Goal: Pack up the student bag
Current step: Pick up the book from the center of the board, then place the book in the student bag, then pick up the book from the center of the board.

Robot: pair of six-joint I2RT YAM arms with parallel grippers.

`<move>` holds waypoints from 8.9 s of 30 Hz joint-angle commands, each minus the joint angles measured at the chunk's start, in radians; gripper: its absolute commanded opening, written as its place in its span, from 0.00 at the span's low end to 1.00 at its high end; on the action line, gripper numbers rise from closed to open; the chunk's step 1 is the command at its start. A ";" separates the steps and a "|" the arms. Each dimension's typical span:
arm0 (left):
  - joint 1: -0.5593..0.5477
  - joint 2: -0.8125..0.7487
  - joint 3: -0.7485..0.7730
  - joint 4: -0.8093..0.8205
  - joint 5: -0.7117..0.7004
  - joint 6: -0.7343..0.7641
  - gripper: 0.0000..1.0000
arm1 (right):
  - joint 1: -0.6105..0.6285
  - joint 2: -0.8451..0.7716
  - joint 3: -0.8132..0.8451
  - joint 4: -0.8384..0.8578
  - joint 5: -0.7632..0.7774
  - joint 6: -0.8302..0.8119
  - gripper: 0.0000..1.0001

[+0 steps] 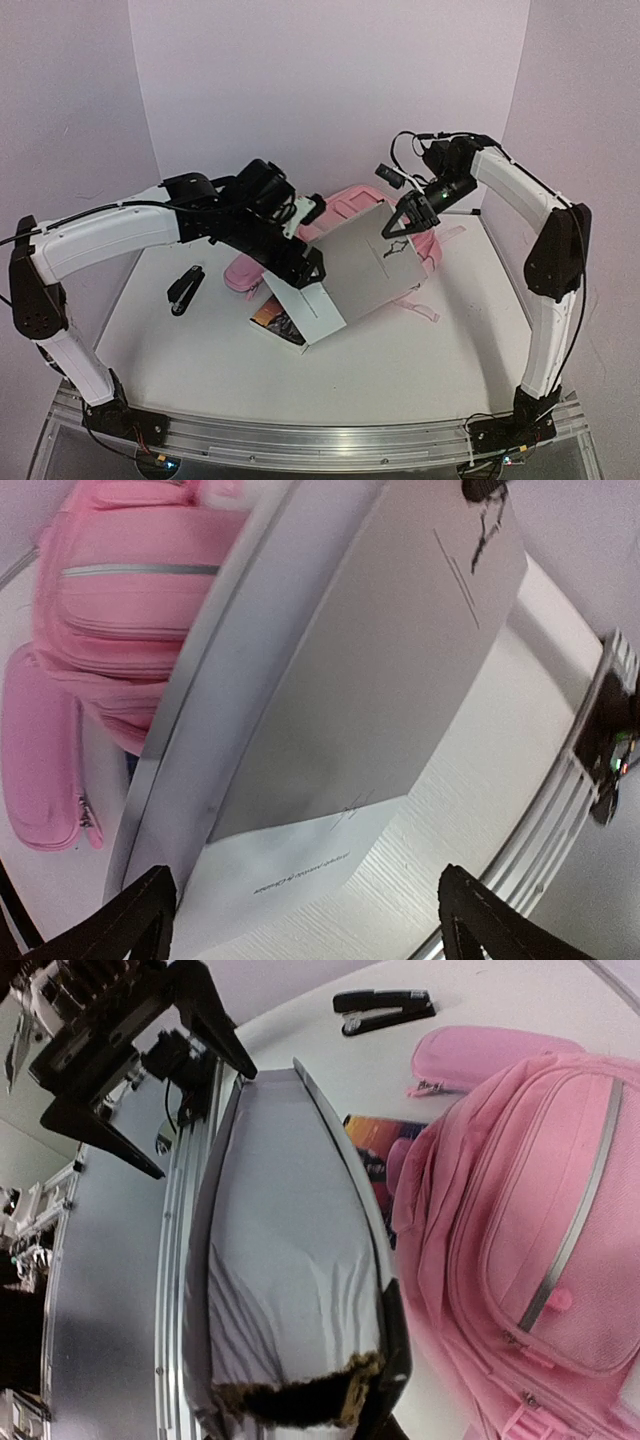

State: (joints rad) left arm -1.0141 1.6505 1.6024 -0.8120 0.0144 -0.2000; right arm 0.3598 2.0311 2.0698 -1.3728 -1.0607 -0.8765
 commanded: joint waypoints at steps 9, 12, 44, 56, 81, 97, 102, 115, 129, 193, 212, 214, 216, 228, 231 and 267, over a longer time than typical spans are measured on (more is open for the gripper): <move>0.261 -0.397 -0.287 0.237 0.139 -0.447 0.97 | -0.088 0.072 0.280 0.336 -0.292 0.796 0.00; 0.310 -0.404 -0.330 0.317 0.228 -0.505 0.97 | -0.087 0.020 0.187 0.531 -0.320 0.977 0.00; 0.518 -0.283 -0.543 1.105 0.802 -0.909 0.70 | -0.040 -0.035 0.108 0.549 -0.458 1.015 0.00; 0.519 -0.298 -0.599 1.196 0.793 -0.957 0.17 | -0.031 0.063 0.172 0.551 -0.334 1.054 0.42; 0.552 -0.877 -0.759 0.600 -0.004 -0.929 0.00 | 0.222 0.080 0.055 0.598 0.763 0.589 0.71; 0.552 -0.972 -0.789 0.460 -0.125 -0.969 0.00 | 0.351 0.221 0.088 0.632 0.633 0.643 0.50; 0.552 -0.974 -0.785 0.448 -0.121 -0.966 0.00 | 0.356 0.264 0.095 0.634 0.629 0.658 0.49; 0.552 -0.962 -0.809 0.451 -0.099 -0.971 0.00 | 0.363 0.318 0.134 0.628 0.703 0.658 0.08; 0.552 -0.930 -0.886 0.584 0.161 -0.992 0.00 | 0.219 0.187 0.386 0.634 0.538 0.862 0.00; 0.330 0.638 0.479 0.526 0.409 -0.689 0.99 | -0.059 -0.285 -0.247 0.895 0.451 0.982 0.00; 0.314 -0.030 -0.360 0.391 0.247 -0.695 1.00 | -0.122 -0.438 -0.569 0.517 0.470 0.337 0.32; 0.308 -0.071 -0.435 0.403 0.246 -0.722 1.00 | -0.106 -0.430 -0.566 0.452 0.399 0.324 0.66; 0.300 -0.120 -0.507 0.423 0.246 -0.761 1.00 | -0.063 -0.425 -0.561 0.420 0.368 0.320 0.80; 0.229 -0.308 -0.774 0.510 0.108 -0.969 0.99 | 0.246 -0.269 -0.538 0.459 0.338 0.378 0.90; 0.229 -0.322 -0.768 0.497 0.064 -0.953 0.99 | 0.277 -0.174 -0.508 0.466 0.338 0.383 0.88; 0.315 0.184 -0.425 0.357 0.190 -0.597 0.93 | 0.322 0.230 -0.331 0.741 0.447 0.811 0.97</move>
State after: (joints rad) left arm -0.7000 1.8679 1.2280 -0.5300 0.1537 -0.8085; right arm 0.6843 2.2129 1.6811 -0.6675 -0.6579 -0.0948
